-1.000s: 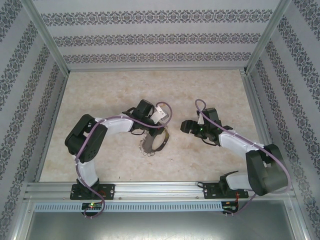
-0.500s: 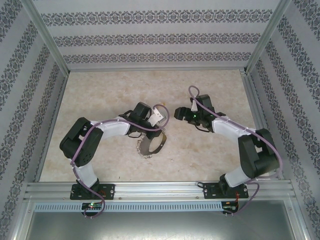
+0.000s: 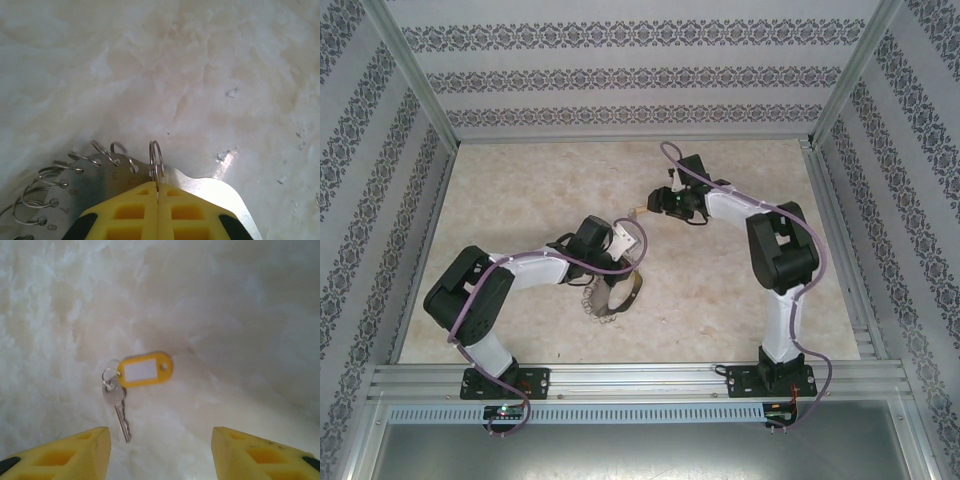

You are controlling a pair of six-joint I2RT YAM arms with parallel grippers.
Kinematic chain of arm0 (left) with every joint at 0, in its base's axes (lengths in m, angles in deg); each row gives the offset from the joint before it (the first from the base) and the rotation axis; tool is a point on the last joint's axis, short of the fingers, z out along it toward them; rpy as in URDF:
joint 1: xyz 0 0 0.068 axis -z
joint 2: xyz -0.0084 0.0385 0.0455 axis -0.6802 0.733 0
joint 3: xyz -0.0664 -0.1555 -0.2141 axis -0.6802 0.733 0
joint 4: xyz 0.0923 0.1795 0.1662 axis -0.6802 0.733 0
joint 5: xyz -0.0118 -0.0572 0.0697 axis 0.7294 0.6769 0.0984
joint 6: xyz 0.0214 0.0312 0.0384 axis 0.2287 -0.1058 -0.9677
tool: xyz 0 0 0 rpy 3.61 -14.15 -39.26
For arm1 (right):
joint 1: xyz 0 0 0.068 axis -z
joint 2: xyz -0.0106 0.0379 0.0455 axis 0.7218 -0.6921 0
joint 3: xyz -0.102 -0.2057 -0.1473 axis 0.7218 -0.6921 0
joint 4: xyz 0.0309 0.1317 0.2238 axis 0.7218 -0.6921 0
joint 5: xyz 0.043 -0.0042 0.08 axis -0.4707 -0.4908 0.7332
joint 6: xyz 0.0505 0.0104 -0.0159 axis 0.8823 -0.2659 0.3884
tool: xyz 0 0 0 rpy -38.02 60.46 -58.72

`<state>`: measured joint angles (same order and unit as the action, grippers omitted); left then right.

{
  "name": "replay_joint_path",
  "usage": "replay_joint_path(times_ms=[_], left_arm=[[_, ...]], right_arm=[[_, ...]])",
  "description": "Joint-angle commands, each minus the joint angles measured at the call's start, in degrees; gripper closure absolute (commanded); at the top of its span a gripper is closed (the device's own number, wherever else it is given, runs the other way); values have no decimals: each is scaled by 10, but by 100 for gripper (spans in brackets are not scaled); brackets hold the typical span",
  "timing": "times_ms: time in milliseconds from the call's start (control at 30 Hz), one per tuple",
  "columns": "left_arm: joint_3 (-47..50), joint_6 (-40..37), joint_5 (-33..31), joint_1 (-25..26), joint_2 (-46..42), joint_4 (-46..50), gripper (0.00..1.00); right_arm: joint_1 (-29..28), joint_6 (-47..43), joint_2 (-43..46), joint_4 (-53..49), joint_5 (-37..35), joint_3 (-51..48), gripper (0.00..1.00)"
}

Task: Put the keys on the keyring

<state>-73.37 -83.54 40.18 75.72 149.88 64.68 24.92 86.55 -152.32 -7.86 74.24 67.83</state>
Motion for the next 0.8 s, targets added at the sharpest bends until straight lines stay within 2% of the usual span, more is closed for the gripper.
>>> replay_joint_path(times_ms=[0, 133, 267, 433, 633, 767], left_arm=[[8, 13, -7, -8, -15, -37, 100], [25, 21, -7, -9, -19, -57, 100], [39, 28, -8, -10, -24, -68, 100], [56, 36, -11, -11, -41, -83, 100], [62, 38, -11, -12, -44, -92, 100], [62, 42, -7, -12, -43, -102, 100]], right_arm=[[-14, -28, -28, -44, 17, 56, 47], [-30, -28, -60, -72, 20, 107, 52], [-49, -39, -95, -112, -25, 162, 47], [-59, -30, -136, -143, -61, 209, 46], [-82, -30, -172, -200, -132, 273, 45], [-102, -28, -192, -246, -205, 316, 48]])
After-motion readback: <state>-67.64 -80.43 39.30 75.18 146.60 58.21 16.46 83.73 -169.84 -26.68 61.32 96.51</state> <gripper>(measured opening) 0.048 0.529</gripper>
